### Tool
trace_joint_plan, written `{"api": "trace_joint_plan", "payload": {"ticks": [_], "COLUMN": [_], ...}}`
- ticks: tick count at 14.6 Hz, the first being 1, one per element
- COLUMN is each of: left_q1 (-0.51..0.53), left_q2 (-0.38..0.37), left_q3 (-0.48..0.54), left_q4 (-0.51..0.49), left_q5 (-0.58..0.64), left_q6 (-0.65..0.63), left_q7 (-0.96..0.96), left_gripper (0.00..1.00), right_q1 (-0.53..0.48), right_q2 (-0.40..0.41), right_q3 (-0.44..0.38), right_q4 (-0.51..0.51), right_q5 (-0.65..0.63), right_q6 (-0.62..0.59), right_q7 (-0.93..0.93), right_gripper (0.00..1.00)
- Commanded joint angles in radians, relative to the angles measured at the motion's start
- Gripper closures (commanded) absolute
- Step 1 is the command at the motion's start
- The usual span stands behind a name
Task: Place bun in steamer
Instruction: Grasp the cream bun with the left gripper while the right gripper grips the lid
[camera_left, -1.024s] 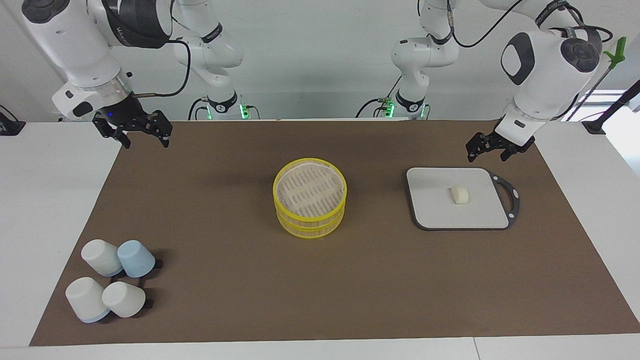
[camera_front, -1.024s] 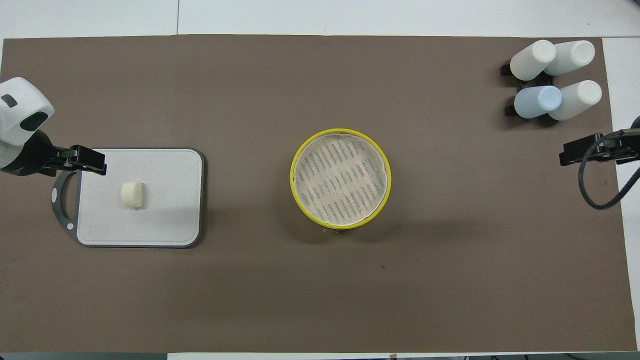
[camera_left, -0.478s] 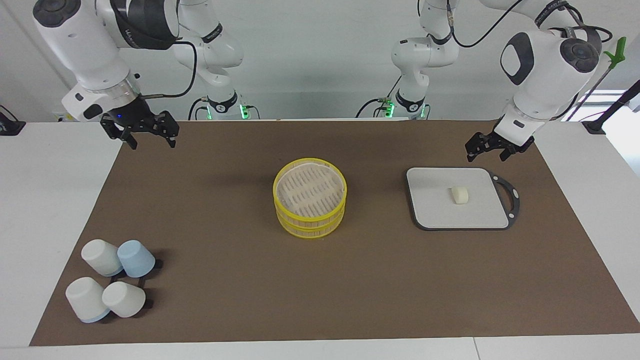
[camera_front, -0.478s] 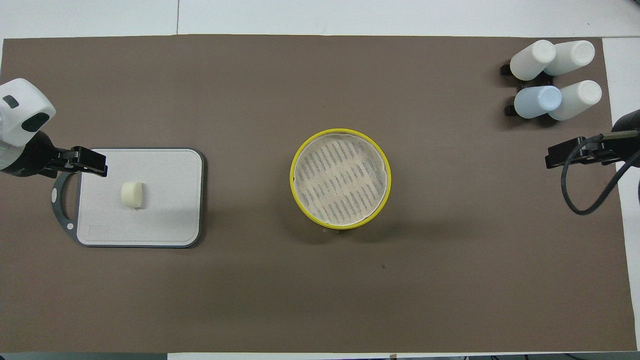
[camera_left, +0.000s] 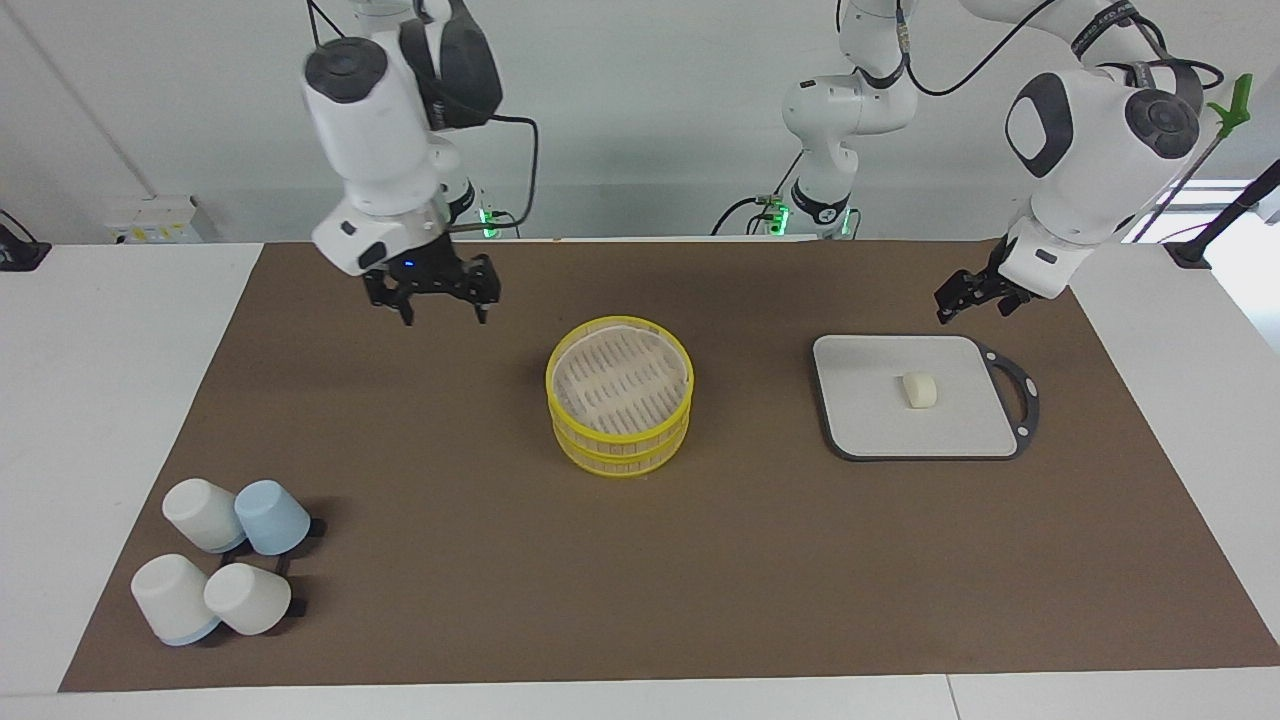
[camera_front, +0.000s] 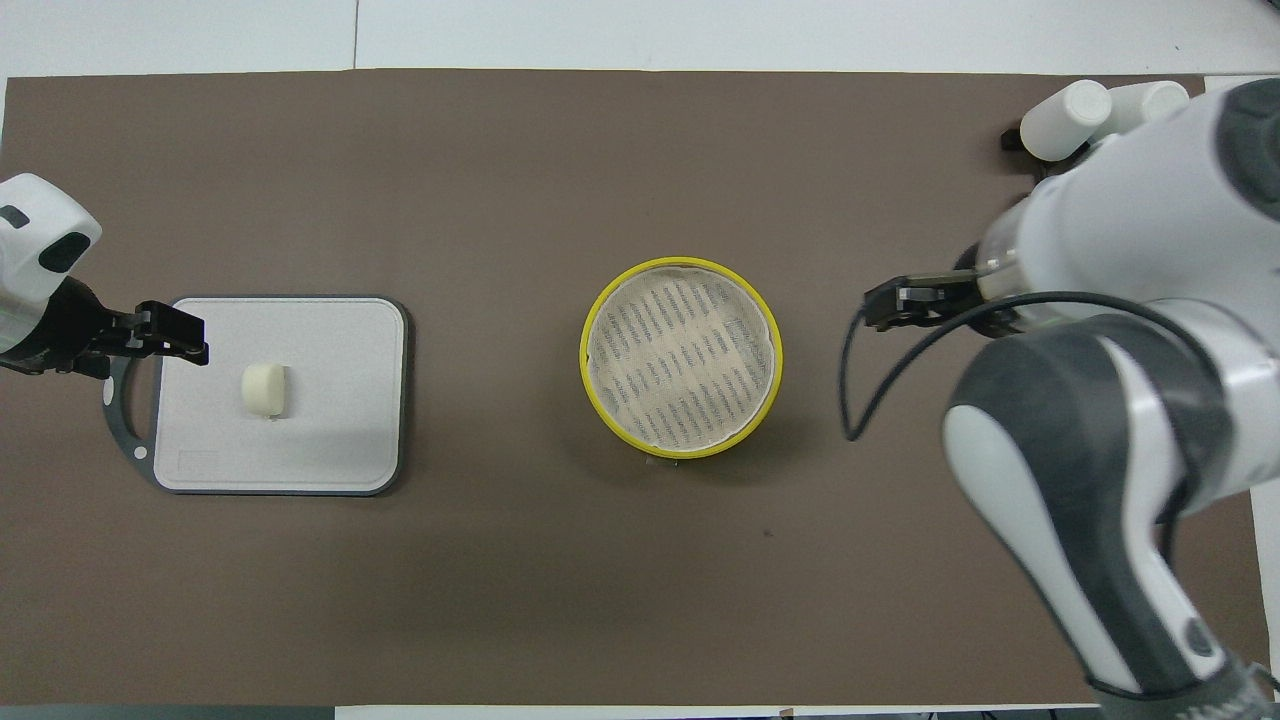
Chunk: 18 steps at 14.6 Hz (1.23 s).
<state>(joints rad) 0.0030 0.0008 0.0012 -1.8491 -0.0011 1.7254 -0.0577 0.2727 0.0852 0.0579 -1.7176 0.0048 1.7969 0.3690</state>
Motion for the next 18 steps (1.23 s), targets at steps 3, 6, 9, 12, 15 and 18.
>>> {"api": "trace_joint_plan", "payload": {"ticks": [3,6,9,12,15,18], "left_q1": [0.015,0.023,0.037,0.035,0.026,0.034], "left_q2": [-0.038,-0.019,-0.012,0.007,0.028,0.054], "left_q3": [-0.004,-0.004,-0.004,-0.004,-0.004,-0.004], "left_q4": [-0.194,-0.269,-0.331,-0.387,-0.387,-0.389], "left_q5": [0.009,0.009,0.009,0.009,0.009,0.009], "left_q6": [0.198,0.307,0.371,0.469,0.499,0.529], "left_q7": [-0.017,-0.017,-0.014,-0.022,-0.022,-0.014], "left_gripper": [0.00,0.00,0.00,0.00,0.00,0.00], "right_q1": [0.210,0.295,0.345,0.378,0.378,0.370], "right_q2": [0.232,0.338,0.439,0.465,0.473,0.473], "right_q3": [-0.004,-0.007,-0.009,-0.010,-0.009,-0.007], "right_q4": [0.216,0.280,0.391,0.383,0.368,0.357], "right_q5": [0.007,0.003,-0.005,-0.014,-0.016,-0.011], "right_q6": [0.028,0.059,0.062,0.119,0.139,0.148], "right_q7": [0.316,0.407,0.479,0.484,0.484,0.482], "right_gripper": [0.00,0.00,0.00,0.01,0.09,0.41]}}
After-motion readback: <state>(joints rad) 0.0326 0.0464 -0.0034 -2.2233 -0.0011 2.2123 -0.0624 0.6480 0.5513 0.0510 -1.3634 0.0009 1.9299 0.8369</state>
